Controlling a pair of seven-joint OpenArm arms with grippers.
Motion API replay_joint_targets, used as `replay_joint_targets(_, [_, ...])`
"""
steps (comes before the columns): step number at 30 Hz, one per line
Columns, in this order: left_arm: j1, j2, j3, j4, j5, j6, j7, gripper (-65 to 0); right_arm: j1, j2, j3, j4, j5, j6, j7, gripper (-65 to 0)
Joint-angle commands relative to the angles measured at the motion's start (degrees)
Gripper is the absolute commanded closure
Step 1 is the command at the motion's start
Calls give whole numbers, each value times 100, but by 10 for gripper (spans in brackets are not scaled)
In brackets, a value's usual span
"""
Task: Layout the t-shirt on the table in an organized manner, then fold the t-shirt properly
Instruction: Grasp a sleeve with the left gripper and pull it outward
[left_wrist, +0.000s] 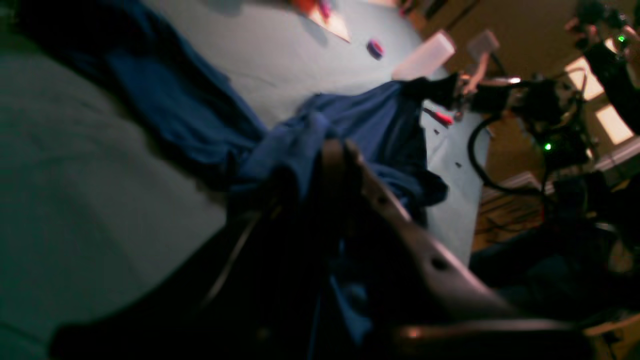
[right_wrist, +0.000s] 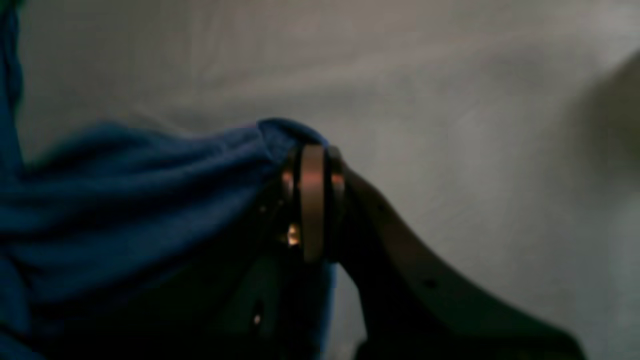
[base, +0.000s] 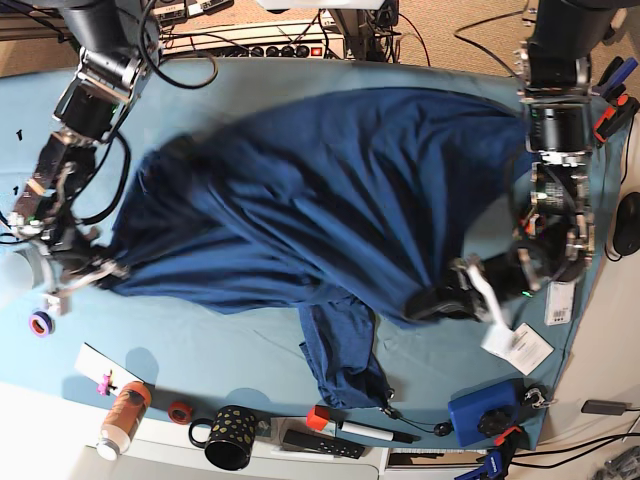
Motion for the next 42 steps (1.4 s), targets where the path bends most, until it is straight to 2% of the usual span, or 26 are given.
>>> replay_joint_targets(1, [-162, -109, -52, 243, -232, -58, -133, 0, 208, 111, 162, 105, 181, 11, 144, 0])
replay_joint_targets(6, [-160, -424, -76, 1036, -236, -58, -107, 0, 310, 114, 901, 107, 413, 22, 61, 0])
replay_joint_targets(10, [-151, -595, -76, 1637, -234, -58, 133, 0, 293, 111, 1226, 107, 476, 131, -304, 0])
replay_joint_targets(17, [157, -562, -76, 1768, -236, -58, 208, 0, 166, 96, 1250, 105, 476, 254, -431, 0])
replay_joint_targets(26, [1134, -535, -76, 1768, -240, -58, 210, 0, 9, 101, 1252, 105, 452, 258, -487, 0])
replay_joint_targets(29, [1504, -535, -76, 1768, -468, -58, 243, 0, -181, 101, 1257, 105, 411, 256, -501, 0])
replay_joint_targets(32, [1851, -533, -76, 1768, -1061, -58, 658, 0, -411, 101, 1257, 105, 343, 256, -501, 0])
replay_joint_targets(35, [2203, -533, -76, 1770, -1061, -58, 1305, 0, -643, 101, 1257, 105, 304, 256, -496, 0])
replay_joint_targets(42, [2830, -586, -85, 1784, -1061, -58, 1495, 0, -1012, 286, 1255, 105, 262, 258, -459, 0])
